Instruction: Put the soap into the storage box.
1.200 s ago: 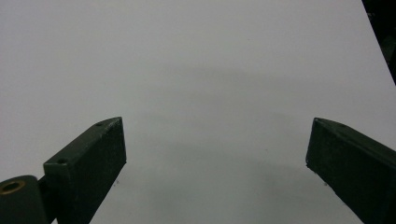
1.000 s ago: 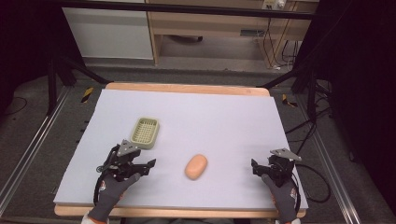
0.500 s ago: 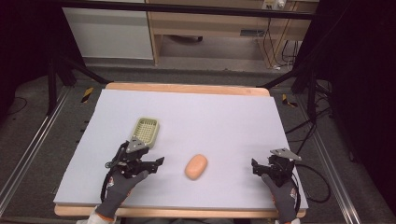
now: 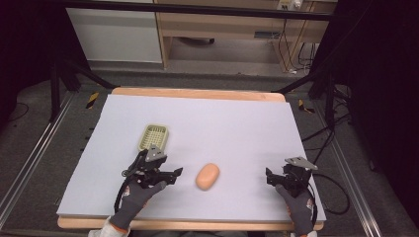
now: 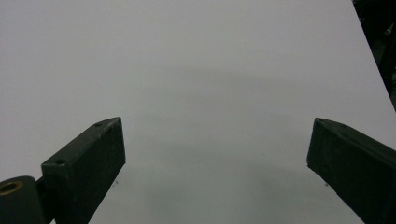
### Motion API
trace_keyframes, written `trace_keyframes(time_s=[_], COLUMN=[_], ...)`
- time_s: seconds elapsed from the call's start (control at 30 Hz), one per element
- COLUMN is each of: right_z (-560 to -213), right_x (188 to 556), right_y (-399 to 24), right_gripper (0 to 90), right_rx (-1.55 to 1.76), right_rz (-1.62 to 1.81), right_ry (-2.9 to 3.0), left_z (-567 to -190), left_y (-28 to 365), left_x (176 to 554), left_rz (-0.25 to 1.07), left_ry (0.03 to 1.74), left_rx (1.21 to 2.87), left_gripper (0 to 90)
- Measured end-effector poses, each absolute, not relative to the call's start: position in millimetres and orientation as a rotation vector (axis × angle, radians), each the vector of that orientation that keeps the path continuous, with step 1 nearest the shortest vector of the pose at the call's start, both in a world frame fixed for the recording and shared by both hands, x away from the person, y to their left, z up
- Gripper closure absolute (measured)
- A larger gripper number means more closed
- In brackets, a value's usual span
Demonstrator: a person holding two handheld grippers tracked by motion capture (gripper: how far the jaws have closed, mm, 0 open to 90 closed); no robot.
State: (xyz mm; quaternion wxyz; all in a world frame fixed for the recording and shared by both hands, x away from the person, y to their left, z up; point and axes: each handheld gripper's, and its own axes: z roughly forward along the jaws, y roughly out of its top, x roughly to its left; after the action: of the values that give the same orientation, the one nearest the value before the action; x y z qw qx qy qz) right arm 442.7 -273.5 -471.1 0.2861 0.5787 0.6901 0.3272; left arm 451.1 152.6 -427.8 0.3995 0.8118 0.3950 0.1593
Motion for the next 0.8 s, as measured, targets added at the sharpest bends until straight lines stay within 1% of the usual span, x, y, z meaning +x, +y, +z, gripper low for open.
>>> trace_keyframes(time_s=[0.8], right_z=[-473], right_x=[444], right_y=[-269], right_gripper=[4.7], right_rx=[1.534], right_rz=[0.869], right_ry=[1.863], left_z=[-426], left_y=[109], left_x=[453], left_rz=[0.366], left_ry=[0.918], left_rx=[2.11], left_gripper=[25.0])
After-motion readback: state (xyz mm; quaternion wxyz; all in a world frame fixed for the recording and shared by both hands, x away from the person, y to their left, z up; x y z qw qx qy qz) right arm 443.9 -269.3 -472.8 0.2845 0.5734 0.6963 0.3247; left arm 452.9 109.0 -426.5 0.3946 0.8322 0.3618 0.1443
